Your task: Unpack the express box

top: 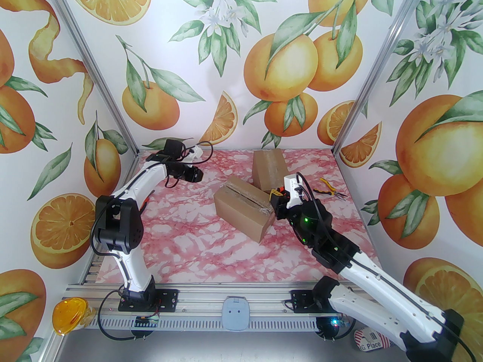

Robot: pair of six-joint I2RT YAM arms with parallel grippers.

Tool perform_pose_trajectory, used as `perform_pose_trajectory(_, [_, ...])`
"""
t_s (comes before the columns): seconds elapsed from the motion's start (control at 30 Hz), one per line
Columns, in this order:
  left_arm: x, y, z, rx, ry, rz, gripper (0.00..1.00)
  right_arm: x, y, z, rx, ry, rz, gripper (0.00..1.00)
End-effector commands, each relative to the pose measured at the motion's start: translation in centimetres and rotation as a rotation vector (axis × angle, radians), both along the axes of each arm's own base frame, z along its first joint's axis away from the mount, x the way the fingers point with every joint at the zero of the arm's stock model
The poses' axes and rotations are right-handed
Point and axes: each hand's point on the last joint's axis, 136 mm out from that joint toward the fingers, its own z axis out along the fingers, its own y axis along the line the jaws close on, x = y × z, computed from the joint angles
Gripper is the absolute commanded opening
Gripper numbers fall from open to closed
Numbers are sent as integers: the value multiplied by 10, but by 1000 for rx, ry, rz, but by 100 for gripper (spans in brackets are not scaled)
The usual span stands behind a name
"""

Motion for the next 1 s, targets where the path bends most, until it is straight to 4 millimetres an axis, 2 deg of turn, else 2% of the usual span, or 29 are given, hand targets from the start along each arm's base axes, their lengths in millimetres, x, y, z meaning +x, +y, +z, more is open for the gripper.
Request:
perform_pose_trajectory(0.0, [-15,-39,52,-102,-65,-109,43,0,1,11,9,-15,11,0])
perform_pose_trajectory(0.1, [-23,-60,53,-125,-48,-161,48,-1,0,6,7,-7,9,0])
perform_pose_trajectory(0.27, [-34,-78,40,-143,11,-213,52,0,3,-3,-6,17,20,0])
perform_pose_trajectory(0.4, [-46,-82,25,-141,69,-239,52,0,6,-7,-10,25,34,0])
perform_pose_trajectory(0.6, [-61,-84,20,-173,100,-263,53,-1,6,-15,-31,45,40,0])
perform_pose_trajectory(0.83, [-64,-78,-16,-126,166,-243,52,-3,5,-26,-36,65,42,0])
perform_pose_trajectory(0.97, [-62,-76,-28,-110,177,-229,48,-6,3,-36,-54,103,43,0])
